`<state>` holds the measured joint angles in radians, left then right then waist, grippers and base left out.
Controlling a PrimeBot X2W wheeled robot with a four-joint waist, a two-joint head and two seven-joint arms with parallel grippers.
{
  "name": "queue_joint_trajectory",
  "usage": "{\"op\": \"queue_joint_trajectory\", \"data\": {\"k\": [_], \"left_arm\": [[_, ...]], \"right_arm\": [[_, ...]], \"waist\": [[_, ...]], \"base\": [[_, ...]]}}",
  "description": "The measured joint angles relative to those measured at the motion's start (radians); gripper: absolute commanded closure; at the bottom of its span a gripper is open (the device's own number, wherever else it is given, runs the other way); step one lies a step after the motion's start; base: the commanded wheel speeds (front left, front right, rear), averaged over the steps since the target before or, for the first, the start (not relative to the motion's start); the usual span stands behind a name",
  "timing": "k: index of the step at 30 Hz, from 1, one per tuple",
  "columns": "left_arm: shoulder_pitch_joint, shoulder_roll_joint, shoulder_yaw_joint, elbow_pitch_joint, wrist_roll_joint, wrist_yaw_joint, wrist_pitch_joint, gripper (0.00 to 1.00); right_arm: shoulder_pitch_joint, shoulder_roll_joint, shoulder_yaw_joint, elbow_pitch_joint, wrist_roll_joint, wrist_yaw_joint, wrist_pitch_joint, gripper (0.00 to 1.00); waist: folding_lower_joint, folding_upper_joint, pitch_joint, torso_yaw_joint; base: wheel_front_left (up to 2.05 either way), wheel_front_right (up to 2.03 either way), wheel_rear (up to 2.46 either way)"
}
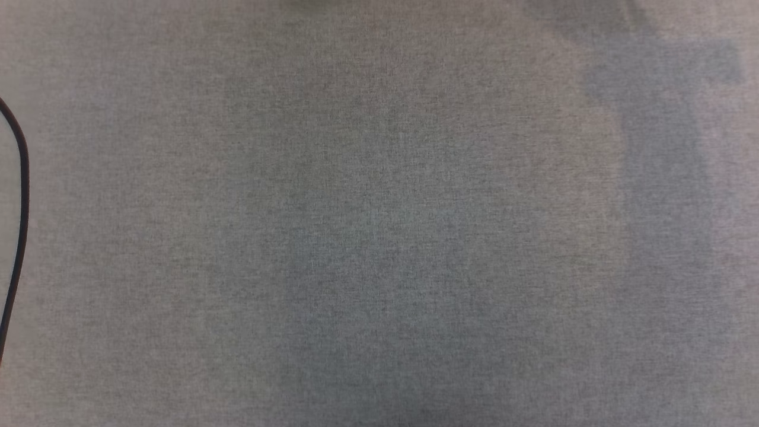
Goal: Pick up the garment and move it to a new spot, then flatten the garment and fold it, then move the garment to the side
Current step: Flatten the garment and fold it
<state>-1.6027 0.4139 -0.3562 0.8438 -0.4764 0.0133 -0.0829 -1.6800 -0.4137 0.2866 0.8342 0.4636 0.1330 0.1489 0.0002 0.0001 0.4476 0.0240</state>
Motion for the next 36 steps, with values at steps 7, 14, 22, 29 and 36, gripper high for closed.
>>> {"op": "queue_joint_trajectory", "data": {"k": [7,14,22,29,36], "left_arm": [[0.005,-0.021,-0.001,0.020,-0.012,0.005,-0.009,1.00],[0.076,-0.041,0.009,0.037,-0.067,-0.005,0.000,1.00],[0.278,-0.048,0.046,0.069,-0.159,-0.069,0.000,1.00],[0.557,-0.048,0.058,0.086,-0.219,-0.116,-0.053,1.00],[0.818,-0.061,0.062,0.054,-0.258,-0.132,-0.109,1.00]], "right_arm": [[-0.028,0.007,0.077,0.094,0.037,0.000,-0.040,1.00],[-0.008,0.003,0.156,0.124,0.116,0.000,-0.061,1.00],[0.214,-0.006,0.267,0.091,0.239,0.000,-0.098,1.00],[0.490,-0.034,0.321,0.036,0.345,0.000,-0.158,1.00],[0.753,-0.071,0.343,-0.034,0.430,0.000,-0.208,1.00]], "waist": [[0.0000,0.0000,0.118,0.014],[0.0000,0.0000,0.180,0.028],[-0.0001,0.0000,0.152,0.031],[-0.0002,0.0000,0.074,0.026],[-0.0003,0.0000,-0.028,0.028]], "base": [[0.00,0.00,0.00],[0.00,0.00,0.00],[0.00,0.00,0.00],[0.00,0.00,0.00],[0.00,0.00,0.00]]}}
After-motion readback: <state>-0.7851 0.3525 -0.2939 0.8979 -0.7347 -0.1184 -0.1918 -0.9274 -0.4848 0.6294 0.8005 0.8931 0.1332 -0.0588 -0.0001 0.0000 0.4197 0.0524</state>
